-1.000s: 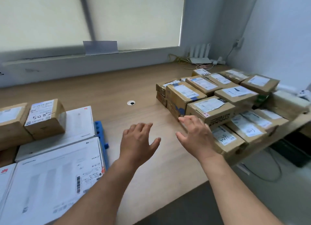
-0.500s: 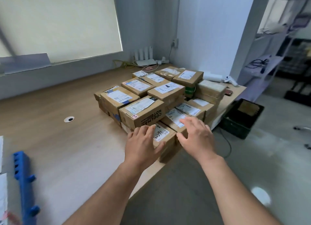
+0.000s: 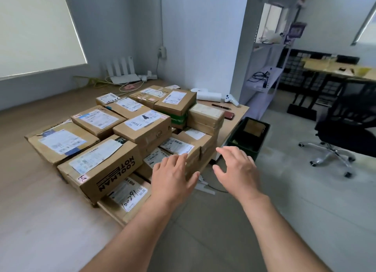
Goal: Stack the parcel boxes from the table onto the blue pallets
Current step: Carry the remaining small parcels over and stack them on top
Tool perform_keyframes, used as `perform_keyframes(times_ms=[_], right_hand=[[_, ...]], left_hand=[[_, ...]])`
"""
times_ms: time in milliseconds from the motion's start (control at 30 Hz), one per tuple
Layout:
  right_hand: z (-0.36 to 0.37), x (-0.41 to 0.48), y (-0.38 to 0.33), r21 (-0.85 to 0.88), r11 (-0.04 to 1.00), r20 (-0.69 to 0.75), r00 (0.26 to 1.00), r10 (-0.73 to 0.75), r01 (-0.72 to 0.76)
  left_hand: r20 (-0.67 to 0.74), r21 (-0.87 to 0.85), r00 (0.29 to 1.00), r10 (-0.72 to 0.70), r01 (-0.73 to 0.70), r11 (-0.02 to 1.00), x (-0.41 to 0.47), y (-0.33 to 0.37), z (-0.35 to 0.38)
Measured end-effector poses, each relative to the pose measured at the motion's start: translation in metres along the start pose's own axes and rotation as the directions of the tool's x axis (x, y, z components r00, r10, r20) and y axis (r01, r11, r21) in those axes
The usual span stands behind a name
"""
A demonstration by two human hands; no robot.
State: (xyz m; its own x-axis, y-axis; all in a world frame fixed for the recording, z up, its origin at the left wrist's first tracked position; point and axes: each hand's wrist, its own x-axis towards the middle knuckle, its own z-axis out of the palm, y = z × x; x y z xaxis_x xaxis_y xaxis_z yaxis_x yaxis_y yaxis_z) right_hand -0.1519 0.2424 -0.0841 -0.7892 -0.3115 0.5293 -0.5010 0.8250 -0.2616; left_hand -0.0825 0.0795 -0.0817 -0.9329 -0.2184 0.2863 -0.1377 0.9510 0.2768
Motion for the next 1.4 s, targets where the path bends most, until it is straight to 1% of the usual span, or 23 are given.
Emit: perform_keyframes(times_ms=[167, 467, 633, 867, 1000, 1133, 1233, 1400], right_hand=[[0.015, 0.058, 0.039, -0.033, 0.999, 0.029, 1.000, -0.001, 0.002], [0.057, 0.161, 0.091, -0.032, 0.998, 0.101, 0.994, -0.048, 0.052], [0.076, 0.182, 0.116, -0.021, 0.998, 0.187, 0.981, -0.046, 0.051], [0.095, 0.230, 0.137, 0.044, 0.989, 0.255, 0.955, -0.148, 0.142], [0.107, 0.266, 0.148, 0.092, 0.974, 0.322, 0.920, -0.224, 0.205], [0.123, 0.296, 0.159, 0.157, 0.961, 0.403, 0.874, -0.273, 0.228], [0.137, 0.310, 0.170, 0.222, 0.957, 0.475, 0.837, -0.271, 0.185], [0.160, 0.321, 0.189, 0.320, 0.945, 0.616, 0.741, -0.267, 0.075]], left_hand=[[0.017, -0.017, 1.000, -0.003, 0.003, 1.000, 0.065, 0.017, 0.022], [-0.013, -0.043, 0.996, -0.091, 0.090, 0.995, 0.173, 0.026, 0.065], [-0.019, -0.049, 0.989, -0.148, 0.147, 0.988, 0.197, 0.031, 0.090], [-0.053, -0.048, 0.960, -0.275, 0.272, 0.961, 0.223, 0.039, 0.106], [-0.075, -0.041, 0.918, -0.388, 0.386, 0.921, 0.240, 0.048, 0.115], [-0.030, -0.070, 0.857, -0.515, 0.512, 0.856, 0.256, 0.065, 0.121], [0.005, -0.097, 0.806, -0.592, 0.590, 0.802, 0.266, 0.079, 0.125], [0.018, -0.190, 0.734, -0.679, 0.669, 0.718, 0.281, 0.109, 0.137]])
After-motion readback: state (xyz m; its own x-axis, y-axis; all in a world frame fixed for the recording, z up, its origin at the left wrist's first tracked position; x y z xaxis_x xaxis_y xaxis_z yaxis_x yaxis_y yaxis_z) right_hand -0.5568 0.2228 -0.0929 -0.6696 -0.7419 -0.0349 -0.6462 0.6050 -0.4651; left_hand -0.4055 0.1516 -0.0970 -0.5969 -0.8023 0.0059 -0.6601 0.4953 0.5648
